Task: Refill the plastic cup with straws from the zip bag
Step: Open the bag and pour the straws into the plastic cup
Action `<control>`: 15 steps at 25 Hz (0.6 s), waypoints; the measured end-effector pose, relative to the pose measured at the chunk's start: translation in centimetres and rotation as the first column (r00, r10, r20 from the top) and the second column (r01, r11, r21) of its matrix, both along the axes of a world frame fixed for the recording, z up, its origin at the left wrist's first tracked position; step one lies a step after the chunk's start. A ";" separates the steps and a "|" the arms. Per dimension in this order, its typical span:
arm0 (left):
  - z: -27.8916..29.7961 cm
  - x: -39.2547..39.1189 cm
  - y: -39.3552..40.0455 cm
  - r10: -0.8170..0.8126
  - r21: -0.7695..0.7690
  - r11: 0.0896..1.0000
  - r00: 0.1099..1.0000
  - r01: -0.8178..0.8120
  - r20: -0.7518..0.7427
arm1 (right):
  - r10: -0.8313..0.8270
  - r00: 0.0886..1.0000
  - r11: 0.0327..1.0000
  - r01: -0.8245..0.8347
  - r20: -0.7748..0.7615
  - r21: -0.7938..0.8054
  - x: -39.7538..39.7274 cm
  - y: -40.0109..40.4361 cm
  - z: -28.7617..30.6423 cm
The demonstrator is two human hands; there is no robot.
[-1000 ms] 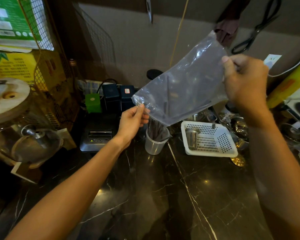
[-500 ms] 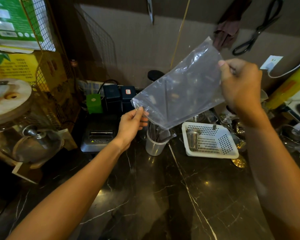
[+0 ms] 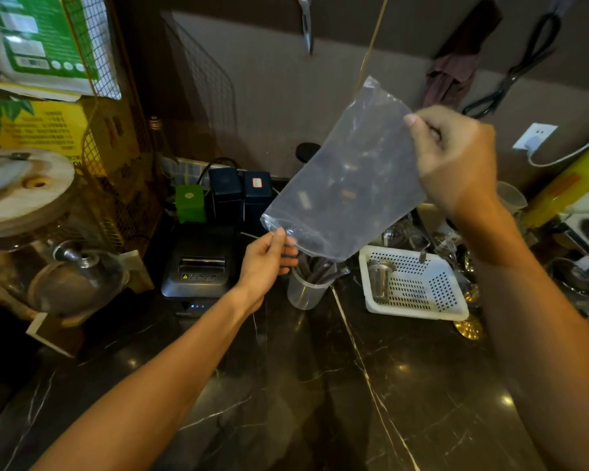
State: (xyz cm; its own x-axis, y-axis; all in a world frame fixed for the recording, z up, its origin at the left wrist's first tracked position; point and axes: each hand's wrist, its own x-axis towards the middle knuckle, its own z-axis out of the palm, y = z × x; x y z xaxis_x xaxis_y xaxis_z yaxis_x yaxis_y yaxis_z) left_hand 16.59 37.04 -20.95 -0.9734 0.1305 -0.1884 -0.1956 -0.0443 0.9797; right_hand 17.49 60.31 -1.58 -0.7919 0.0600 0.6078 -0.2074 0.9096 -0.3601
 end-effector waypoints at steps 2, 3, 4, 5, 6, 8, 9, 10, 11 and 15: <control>0.5 0.0 0.1 -0.005 -0.017 1.000 1.000 0.005 0.003 | -0.012 1.000 1.000 0.012 -0.015 -0.017 0.1 0.0 0.0; 0.7 -0.2 0.2 -0.011 -0.013 1.000 1.000 0.011 -0.004 | -0.018 1.000 1.000 0.017 -0.023 -0.021 0.0 0.1 0.2; 0.8 -0.3 0.3 -0.022 -0.003 1.000 1.000 0.022 -0.019 | -0.020 0.999 1.000 0.020 -0.026 -0.012 -0.1 0.1 0.4; 0.9 -0.3 0.4 -0.031 0.003 1.000 0.999 0.031 -0.026 | -0.028 0.999 1.000 0.028 -0.023 -0.001 -0.1 0.2 0.4; 1.1 -0.3 0.4 -0.028 0.006 1.000 0.999 0.028 -0.029 | -0.038 0.999 0.999 0.038 -0.025 0.000 -0.2 0.3 0.5; 1.4 -0.5 0.5 -0.005 0.026 1.000 0.999 0.007 -0.043 | -0.049 0.998 0.999 0.048 -0.042 -0.019 -0.3 0.5 0.9; 1.4 -0.6 0.4 -0.003 0.037 0.999 0.999 0.005 -0.047 | -0.049 0.998 0.999 0.048 -0.049 -0.026 -0.3 0.6 1.1; 1.6 -0.7 0.4 -0.007 0.041 0.999 0.999 0.009 -0.049 | -0.044 0.998 0.999 0.043 -0.054 -0.028 -0.3 0.6 1.1; 1.7 -0.7 0.3 -0.008 0.037 0.999 0.999 0.010 -0.049 | -0.036 0.998 0.999 0.034 -0.056 -0.028 -0.2 0.6 1.2; 2.2 -0.6 -0.1 0.009 0.048 0.999 0.998 -0.006 -0.064 | -0.044 0.997 0.998 0.041 -0.060 -0.050 0.3 0.9 1.3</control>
State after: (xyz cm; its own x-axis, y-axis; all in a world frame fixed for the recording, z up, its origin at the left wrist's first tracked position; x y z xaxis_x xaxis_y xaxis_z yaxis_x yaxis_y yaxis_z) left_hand 16.03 36.97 -18.78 -0.9842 0.1308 -0.1194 -0.1319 -0.0921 0.9870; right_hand 17.80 61.20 -0.31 -0.7496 0.1239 0.6501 -0.1916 0.8996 -0.3924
